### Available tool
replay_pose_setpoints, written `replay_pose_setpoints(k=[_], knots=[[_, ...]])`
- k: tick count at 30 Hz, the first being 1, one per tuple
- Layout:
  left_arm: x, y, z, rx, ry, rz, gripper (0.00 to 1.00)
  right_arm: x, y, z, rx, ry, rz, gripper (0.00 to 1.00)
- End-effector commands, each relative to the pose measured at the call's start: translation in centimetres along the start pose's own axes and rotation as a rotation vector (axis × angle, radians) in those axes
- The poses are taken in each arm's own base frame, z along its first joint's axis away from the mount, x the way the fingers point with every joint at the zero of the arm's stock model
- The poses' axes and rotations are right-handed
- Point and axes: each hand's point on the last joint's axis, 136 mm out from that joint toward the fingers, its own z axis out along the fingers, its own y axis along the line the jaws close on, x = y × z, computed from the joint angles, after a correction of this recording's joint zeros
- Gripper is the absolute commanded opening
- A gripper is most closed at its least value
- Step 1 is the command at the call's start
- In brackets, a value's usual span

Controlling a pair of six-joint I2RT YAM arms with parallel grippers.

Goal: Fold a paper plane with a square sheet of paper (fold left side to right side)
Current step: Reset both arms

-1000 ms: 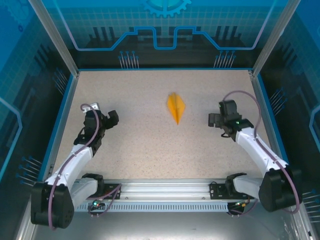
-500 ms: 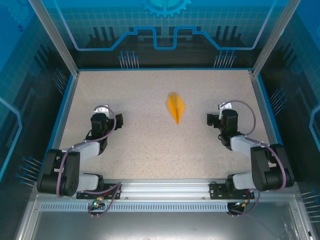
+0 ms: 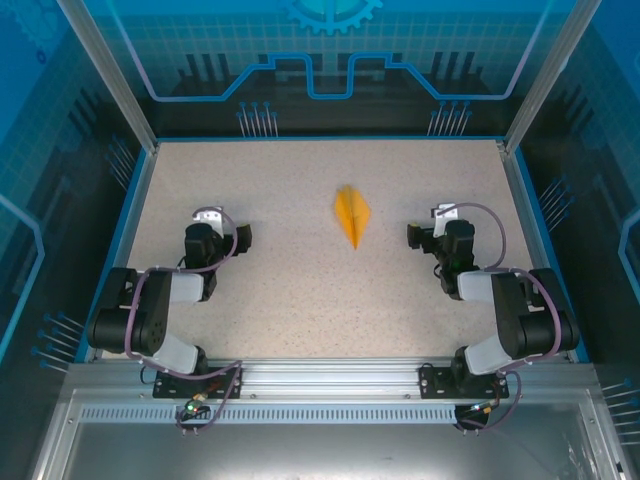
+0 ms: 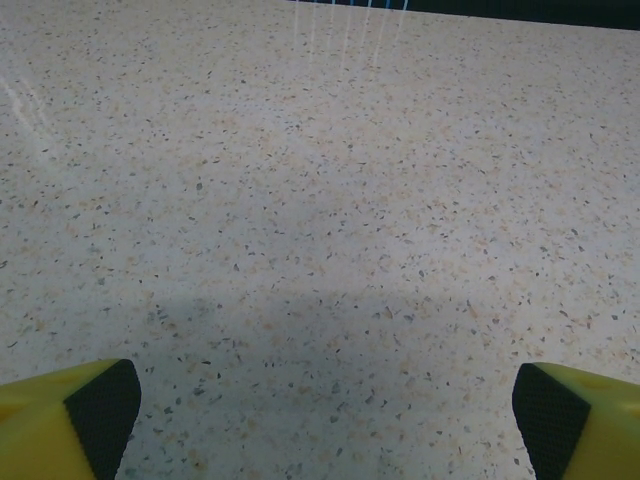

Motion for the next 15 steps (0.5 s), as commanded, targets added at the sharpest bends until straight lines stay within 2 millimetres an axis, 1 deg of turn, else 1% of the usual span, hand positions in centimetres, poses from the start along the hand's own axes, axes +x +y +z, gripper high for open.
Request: replay_pose_setpoints(k=[1, 4, 15], knots=[[-1.56, -0.27, 0.1, 0.023, -0.045, 0.013, 0.99, -1.02, 0.0, 0.09, -0.014, -0.04, -0.018, 0.99], [-1.6, -0.4, 0.15, 0.03, -0.042, 0.016, 0.99, -1.11, 0.5, 0.13, -0.033, -0.039, -0.034, 0.99], [-1.62, -0.43, 0.15, 0.031, -0.042, 0.016, 0.99, -1.05, 0.48, 0.16, -0.036, -0.035, -0.031, 0.99]])
